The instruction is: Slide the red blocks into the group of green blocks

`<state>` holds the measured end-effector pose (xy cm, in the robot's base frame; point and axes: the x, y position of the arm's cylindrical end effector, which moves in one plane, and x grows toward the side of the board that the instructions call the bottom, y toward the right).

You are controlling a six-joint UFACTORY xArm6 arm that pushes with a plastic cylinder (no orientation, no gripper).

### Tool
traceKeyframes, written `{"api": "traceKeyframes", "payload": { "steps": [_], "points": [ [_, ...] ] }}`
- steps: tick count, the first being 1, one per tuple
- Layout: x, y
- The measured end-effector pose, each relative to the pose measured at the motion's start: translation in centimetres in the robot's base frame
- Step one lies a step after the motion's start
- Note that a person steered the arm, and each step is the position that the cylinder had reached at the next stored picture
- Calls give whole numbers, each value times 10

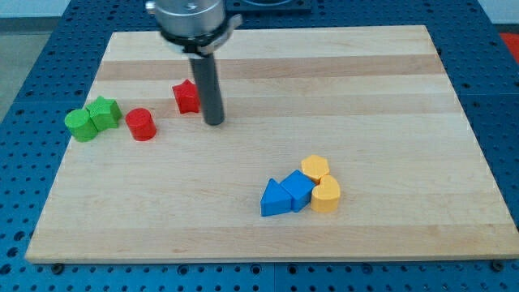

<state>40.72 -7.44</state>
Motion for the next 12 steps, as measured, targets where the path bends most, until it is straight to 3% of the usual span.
{"api": "traceKeyframes", "payload": {
  "steps": [2, 3, 6, 7, 9, 12],
  "points": [
    [-54, -5],
    [-55, -28],
    [-15, -93],
    [-14, -93],
    [41, -80],
    [49, -138]
  ]
}}
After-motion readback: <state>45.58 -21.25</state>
